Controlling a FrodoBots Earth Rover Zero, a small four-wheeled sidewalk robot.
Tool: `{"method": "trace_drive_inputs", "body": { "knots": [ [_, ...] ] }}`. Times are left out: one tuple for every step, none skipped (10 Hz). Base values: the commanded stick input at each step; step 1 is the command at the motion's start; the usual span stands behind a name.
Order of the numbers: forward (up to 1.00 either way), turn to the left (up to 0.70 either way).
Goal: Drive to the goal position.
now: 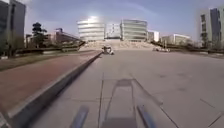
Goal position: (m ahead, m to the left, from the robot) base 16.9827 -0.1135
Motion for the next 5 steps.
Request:
{"method": "trace_drive_inputs", "body": {
  "knots": [
    [0.70, -0.14],
    [0.70, -0.14],
    [0.70, -0.14],
    [0.70, -0.14],
    [0.70, -0.14]
  ]
}}
